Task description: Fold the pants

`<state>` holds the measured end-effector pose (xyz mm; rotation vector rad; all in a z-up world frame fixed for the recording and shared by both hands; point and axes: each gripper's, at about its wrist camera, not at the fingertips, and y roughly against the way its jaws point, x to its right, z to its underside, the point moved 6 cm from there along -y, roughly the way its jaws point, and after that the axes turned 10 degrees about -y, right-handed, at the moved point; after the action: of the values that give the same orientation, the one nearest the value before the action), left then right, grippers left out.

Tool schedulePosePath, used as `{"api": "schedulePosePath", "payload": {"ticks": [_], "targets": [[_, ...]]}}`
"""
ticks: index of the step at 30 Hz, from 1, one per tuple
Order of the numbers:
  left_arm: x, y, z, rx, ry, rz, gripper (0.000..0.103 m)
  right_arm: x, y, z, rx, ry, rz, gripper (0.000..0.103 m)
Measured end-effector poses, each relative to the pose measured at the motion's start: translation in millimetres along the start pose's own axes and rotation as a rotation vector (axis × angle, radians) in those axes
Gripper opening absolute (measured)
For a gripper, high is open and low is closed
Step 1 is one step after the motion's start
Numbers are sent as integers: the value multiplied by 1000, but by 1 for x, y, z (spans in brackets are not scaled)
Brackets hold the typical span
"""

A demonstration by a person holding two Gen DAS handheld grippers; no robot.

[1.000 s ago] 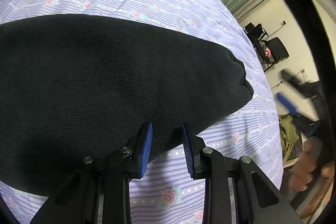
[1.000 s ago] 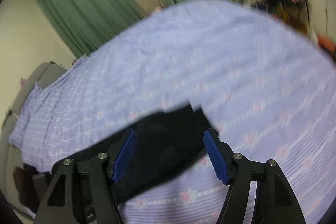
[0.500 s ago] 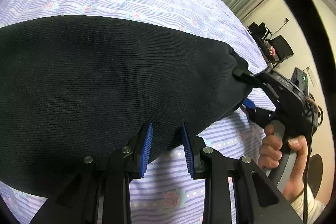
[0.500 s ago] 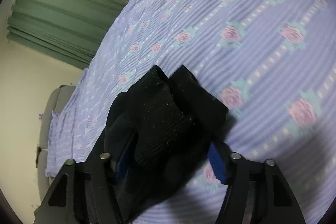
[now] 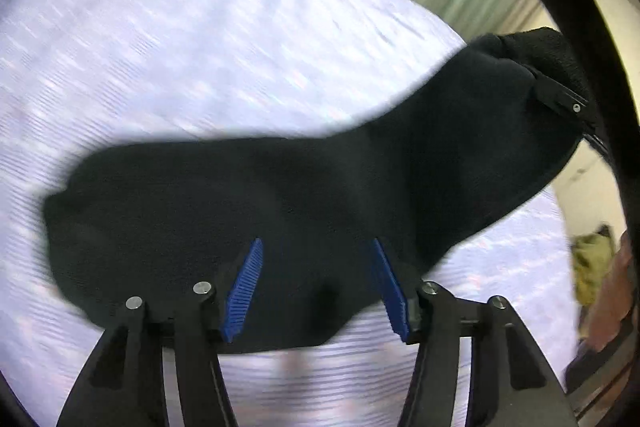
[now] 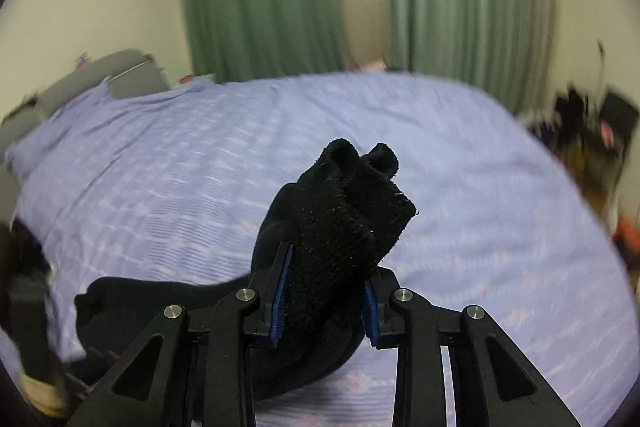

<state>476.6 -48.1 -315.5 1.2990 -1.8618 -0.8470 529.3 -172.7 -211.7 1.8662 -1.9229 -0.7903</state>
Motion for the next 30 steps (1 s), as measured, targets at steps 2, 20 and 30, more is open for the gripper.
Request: {"api": "schedulePosePath", "payload": {"ticks": [2,20,30], "targets": [[-34,29,1,18,6,-59,56,-26,8,-9,22,67,3,31],[-208,101,75,10,154,-225,56,-267,-28,128,-119,578,-92,24],[-249,115,102,-19,207,-281,56,-293,-53,193,-248,650,-147,25]]}}
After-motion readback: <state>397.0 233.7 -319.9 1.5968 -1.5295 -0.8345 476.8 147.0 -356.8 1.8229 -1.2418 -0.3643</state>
